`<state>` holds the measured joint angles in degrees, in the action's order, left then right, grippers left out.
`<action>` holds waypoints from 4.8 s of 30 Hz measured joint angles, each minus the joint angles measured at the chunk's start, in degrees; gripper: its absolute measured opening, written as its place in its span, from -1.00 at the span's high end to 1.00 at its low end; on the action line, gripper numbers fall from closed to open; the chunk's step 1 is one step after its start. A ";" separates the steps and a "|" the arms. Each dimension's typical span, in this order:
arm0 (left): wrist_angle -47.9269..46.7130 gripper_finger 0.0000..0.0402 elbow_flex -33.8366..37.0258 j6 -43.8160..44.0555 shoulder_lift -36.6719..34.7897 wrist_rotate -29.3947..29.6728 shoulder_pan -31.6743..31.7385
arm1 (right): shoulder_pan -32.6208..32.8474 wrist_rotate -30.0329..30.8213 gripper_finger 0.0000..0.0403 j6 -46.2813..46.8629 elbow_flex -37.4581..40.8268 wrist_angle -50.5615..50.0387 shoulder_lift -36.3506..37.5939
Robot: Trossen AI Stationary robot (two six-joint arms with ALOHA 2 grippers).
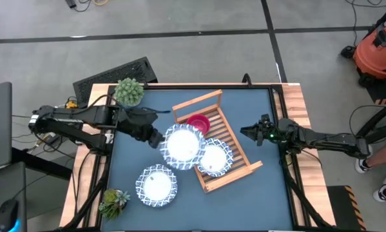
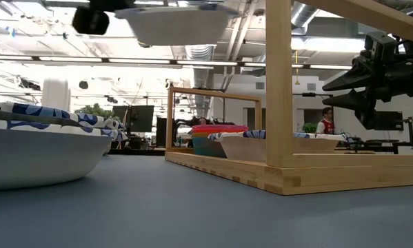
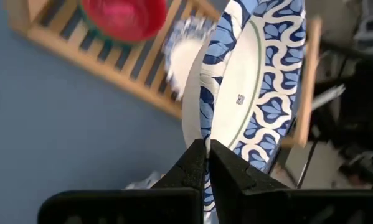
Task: Place and stack bowls onto a shelf
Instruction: Stack the white blue bowl on top of the white blue bowl on the shelf
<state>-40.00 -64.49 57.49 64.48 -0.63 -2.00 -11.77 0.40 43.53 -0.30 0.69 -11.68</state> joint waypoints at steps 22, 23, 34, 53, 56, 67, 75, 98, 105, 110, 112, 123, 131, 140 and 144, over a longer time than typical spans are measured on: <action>24.12 1.00 0.00 -4.56 19.92 -4.70 4.29 | 0.00 0.04 0.15 0.07 0.01 0.03 -1.86; 24.87 1.00 0.00 -4.69 20.78 -5.44 4.27 | 0.00 0.04 0.15 0.07 0.01 0.02 -1.96; 28.17 1.00 0.00 -4.79 27.54 -8.13 4.59 | 0.00 0.04 0.15 0.04 0.01 0.02 -1.99; 33.72 1.00 0.11 -1.04 30.00 -9.43 4.34 | 0.00 0.26 0.15 -0.02 0.00 0.07 -2.19; 35.08 1.00 -0.02 -0.05 31.19 -9.58 4.19 | 0.00 0.32 0.15 -0.01 0.01 0.10 -2.19; 35.29 1.00 0.02 0.96 32.46 -10.11 4.02 | 0.00 0.44 0.15 -0.06 0.00 0.13 -2.23; 34.50 1.00 0.02 1.76 32.46 -10.93 3.98 | 0.00 0.56 0.15 -0.48 0.00 0.15 -2.23; 34.56 0.40 0.02 -3.39 32.44 -7.89 4.77 | 0.00 0.75 0.15 -1.38 0.01 0.16 -2.23; 35.59 0.18 0.02 -6.88 32.40 -7.62 4.70 | 0.00 0.85 0.15 -1.53 0.02 0.16 -2.23; 35.65 0.01 0.02 -6.99 32.35 -7.67 4.74 | 0.00 0.87 0.15 -1.53 0.02 0.17 -2.23; 35.68 -0.05 0.02 -7.63 32.35 -7.63 4.88 | 0.00 0.87 0.15 -1.53 0.00 0.17 -2.23; 31.09 -0.12 -3.54 -9.36 32.35 -11.13 7.34 | -0.01 0.87 0.15 -1.53 0.00 0.17 -2.23; 6.39 -0.01 -10.97 -15.43 32.35 -14.33 7.97 | 0.00 0.87 0.15 -1.63 0.01 0.17 -2.23; -1.02 0.80 -11.93 -14.55 32.97 -11.34 5.30 | 0.00 0.90 0.15 -1.98 0.02 0.16 -2.23; 4.00 0.96 -12.01 -14.44 33.60 -9.21 5.10 | 0.00 0.92 0.15 -1.97 0.00 0.17 -2.23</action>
<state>-36.00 -76.50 43.05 98.09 -9.83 3.09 -11.77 1.32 41.56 -0.30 0.86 -13.91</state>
